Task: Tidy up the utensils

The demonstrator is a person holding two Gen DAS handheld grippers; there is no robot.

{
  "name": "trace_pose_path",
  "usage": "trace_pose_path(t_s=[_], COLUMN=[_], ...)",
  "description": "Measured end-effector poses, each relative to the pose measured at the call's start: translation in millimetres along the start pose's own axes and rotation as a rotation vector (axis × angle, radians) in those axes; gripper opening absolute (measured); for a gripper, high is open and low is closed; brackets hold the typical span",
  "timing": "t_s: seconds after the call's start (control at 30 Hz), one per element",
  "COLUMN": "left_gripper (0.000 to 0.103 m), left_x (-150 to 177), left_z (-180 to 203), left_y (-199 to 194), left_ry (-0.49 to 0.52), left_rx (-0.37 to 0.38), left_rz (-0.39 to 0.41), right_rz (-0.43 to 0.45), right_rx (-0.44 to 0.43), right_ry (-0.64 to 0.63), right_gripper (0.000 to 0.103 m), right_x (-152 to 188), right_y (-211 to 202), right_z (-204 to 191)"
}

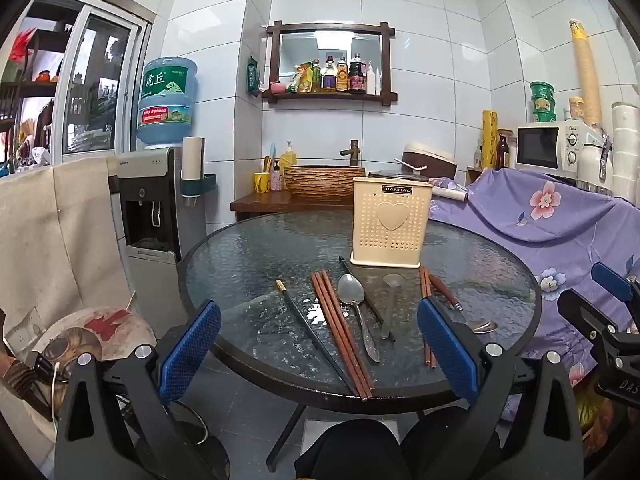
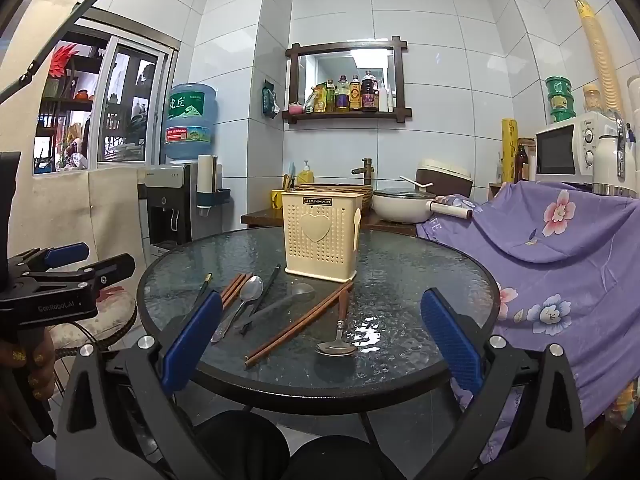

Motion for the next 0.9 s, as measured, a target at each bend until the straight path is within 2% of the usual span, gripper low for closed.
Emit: trace_pose_path(t_s=[0.9], left_gripper=[0.097], left_x=[2.7], left_z=[4.3], left_y=[0.9], left_ry=[0.025], left_rx=[-0.011], left_rz=[-0.01], right_rz=[-0.007], right_rx=[0.002], right_ry=[0.002], right_gripper=[0.098], right_x=[-0.5], right_y=[-0.3], right_z=[0.4])
Point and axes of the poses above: each gripper's, at about its wrist camera, not at the fingertips, and y roughly the way its jaws point, z to its right, x to its underside, the point moved 4 cm from there along y, roughly the way its jaws point, and after that the axes turned 13 degrees about y, right-handed, at the moved point
